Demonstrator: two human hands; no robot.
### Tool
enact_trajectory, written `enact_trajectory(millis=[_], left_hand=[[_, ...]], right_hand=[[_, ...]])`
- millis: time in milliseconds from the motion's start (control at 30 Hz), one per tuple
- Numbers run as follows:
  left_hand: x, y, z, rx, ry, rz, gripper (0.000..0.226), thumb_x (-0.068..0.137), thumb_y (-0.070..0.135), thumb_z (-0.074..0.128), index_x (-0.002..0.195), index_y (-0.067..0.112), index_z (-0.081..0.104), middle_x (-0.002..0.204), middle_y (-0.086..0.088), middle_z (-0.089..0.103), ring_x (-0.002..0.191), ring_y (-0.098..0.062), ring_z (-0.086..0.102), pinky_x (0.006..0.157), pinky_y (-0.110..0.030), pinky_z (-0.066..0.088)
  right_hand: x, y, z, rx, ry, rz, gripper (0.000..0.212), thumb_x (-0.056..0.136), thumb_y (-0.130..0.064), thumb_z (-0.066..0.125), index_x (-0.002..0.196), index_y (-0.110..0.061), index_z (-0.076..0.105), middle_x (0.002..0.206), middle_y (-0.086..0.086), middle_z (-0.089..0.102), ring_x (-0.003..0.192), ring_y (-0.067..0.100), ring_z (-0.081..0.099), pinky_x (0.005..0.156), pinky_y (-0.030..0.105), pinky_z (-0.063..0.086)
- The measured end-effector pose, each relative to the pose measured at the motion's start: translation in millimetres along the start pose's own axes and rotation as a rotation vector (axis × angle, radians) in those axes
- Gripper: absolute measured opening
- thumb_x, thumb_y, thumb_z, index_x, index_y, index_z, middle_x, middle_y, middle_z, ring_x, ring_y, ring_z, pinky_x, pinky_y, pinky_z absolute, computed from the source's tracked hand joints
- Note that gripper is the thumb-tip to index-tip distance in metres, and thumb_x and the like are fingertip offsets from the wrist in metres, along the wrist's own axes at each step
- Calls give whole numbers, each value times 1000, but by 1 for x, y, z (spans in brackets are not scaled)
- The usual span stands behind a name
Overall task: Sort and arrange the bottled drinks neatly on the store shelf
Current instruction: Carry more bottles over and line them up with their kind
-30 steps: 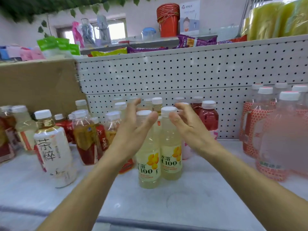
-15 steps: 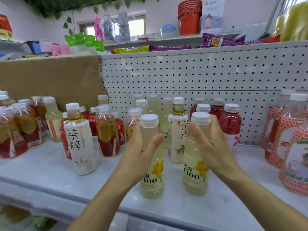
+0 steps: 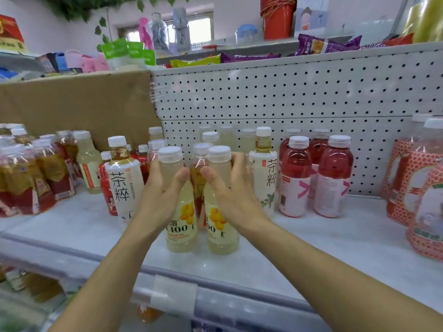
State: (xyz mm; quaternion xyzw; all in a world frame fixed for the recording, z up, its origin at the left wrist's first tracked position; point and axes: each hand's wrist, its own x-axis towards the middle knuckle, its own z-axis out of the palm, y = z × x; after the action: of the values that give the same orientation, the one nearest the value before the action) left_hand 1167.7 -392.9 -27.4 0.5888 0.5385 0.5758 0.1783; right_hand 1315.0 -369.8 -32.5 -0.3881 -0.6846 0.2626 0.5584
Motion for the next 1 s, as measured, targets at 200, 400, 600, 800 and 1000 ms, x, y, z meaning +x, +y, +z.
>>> enact_trajectory(millis=[200, 400, 600, 800, 1000], left_hand=[[6, -11, -5, -10, -63, 50, 57, 94, 53, 50, 144, 32, 32, 136, 11, 55, 127, -17, 52, 105, -45, 43], [15, -16, -8, -50, -135, 48, 48, 96, 50, 49, 140, 41, 30, 131, 19, 49, 122, -9, 47, 99, -37, 40], [26, -25, -14, -92, -199, 59, 39, 96, 47, 52, 130, 41, 34, 114, 28, 53, 105, 4, 52, 91, -32, 43], [34, -31, -16, -124, -228, 63, 46, 94, 46, 55, 134, 33, 37, 110, 27, 53, 103, 4, 52, 89, -33, 45], [42, -40, -22, -147, -230, 67, 48, 93, 48, 59, 136, 40, 41, 124, 21, 59, 116, -6, 57, 101, -45, 48]], right_hand=[[21, 8, -41, -102, 259, -86, 56, 88, -66, 48, 125, -26, 40, 118, -13, 42, 121, 18, 42, 106, 40, 39], [78, 1, -60, -215, 129, 257, 66, 99, -42, 51, 151, -15, 22, 145, 5, 43, 126, 21, 46, 104, 40, 41], [63, 1, -64, -343, 251, 173, 22, 99, -24, 54, 119, -17, 49, 95, -1, 56, 85, 17, 55, 74, 33, 47], [22, -14, -98, -459, 394, 150, 22, 98, -29, 58, 119, -27, 55, 98, -3, 61, 84, 10, 59, 64, 27, 43], [8, -30, -111, -574, 411, 242, 35, 96, -32, 60, 128, -24, 52, 113, 3, 62, 103, 25, 60, 82, 41, 48]])
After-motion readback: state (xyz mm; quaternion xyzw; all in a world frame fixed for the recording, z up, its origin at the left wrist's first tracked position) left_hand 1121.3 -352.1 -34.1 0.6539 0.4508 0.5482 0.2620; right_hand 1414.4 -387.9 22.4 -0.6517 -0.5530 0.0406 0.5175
